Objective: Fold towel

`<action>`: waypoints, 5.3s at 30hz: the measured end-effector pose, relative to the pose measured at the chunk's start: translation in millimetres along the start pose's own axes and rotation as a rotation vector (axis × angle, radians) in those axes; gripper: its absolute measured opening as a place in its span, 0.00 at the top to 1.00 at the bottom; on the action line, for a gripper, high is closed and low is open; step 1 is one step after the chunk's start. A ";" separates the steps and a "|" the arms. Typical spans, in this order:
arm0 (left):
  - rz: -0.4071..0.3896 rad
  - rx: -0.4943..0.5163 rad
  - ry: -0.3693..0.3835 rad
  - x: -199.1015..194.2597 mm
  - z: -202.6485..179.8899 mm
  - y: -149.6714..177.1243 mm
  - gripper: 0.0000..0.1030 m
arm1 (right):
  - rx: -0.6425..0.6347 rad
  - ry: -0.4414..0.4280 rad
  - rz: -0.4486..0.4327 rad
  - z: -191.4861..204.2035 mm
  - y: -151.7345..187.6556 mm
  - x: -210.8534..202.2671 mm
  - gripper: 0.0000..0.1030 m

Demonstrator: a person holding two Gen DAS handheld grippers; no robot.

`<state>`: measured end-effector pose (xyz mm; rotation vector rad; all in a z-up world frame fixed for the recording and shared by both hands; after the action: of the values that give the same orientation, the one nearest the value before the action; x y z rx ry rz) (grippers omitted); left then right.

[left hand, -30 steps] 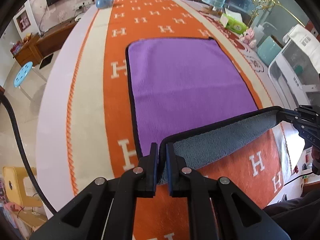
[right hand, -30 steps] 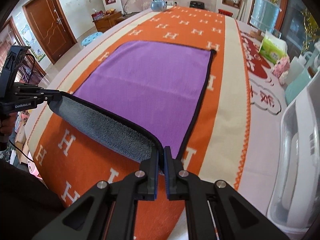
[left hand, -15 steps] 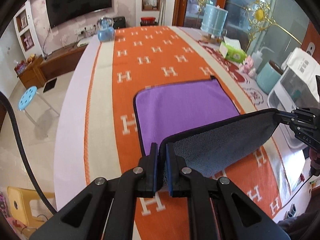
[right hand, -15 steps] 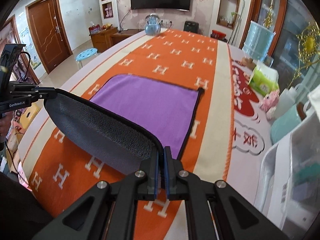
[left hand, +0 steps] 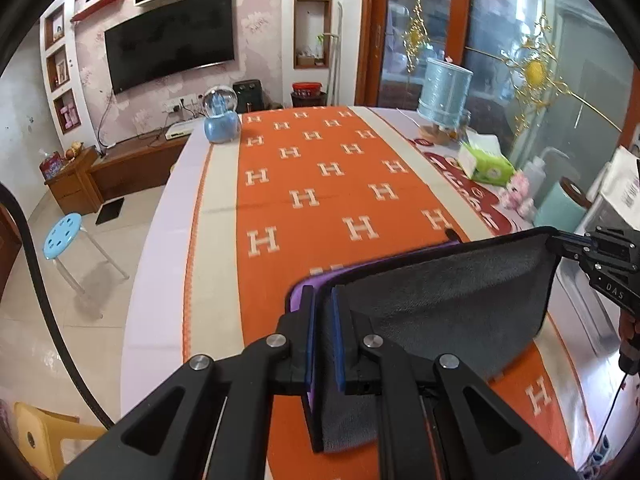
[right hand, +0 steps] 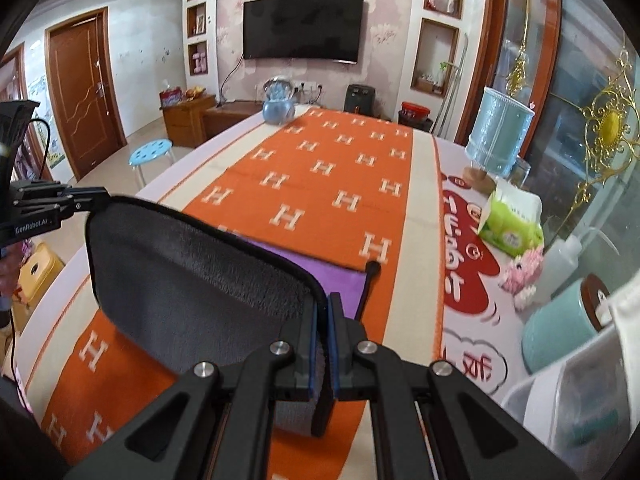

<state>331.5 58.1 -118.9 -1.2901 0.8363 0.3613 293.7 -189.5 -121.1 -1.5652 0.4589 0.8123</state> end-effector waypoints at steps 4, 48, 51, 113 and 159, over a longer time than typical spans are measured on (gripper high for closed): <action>-0.009 -0.019 -0.012 20.4 5.4 -8.3 0.94 | -0.005 -0.002 -0.018 0.3 -12.6 19.4 0.96; 0.003 -0.125 -0.057 -51.1 -13.3 37.3 0.77 | 0.142 0.084 -0.034 -1.9 16.7 -19.8 0.39; -0.011 -0.125 -0.068 -80.2 -14.6 54.5 0.74 | 0.145 0.091 -0.036 11.6 32.3 -42.1 0.34; -0.071 -0.129 -0.268 -306.4 -145.5 131.6 0.01 | 0.285 -0.002 -0.061 114.1 140.6 -265.0 0.00; -0.064 -0.146 -0.249 -289.8 -147.2 126.9 0.01 | 0.309 0.003 -0.002 107.4 143.8 -246.2 0.00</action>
<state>4.4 14.8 -5.5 -1.3706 0.5648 0.5285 2.0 -149.3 -42.9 -1.2803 0.5572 0.7000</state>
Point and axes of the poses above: each gripper's, at about its wrist camera, not at the fingertips, and x roughly the way its jaws point, z to its left, y to its underside, the point moved 3 cm from there along x, roughly the way its jaws point, and after that the axes turned 7 degrees about x, right-handed, at the moved point
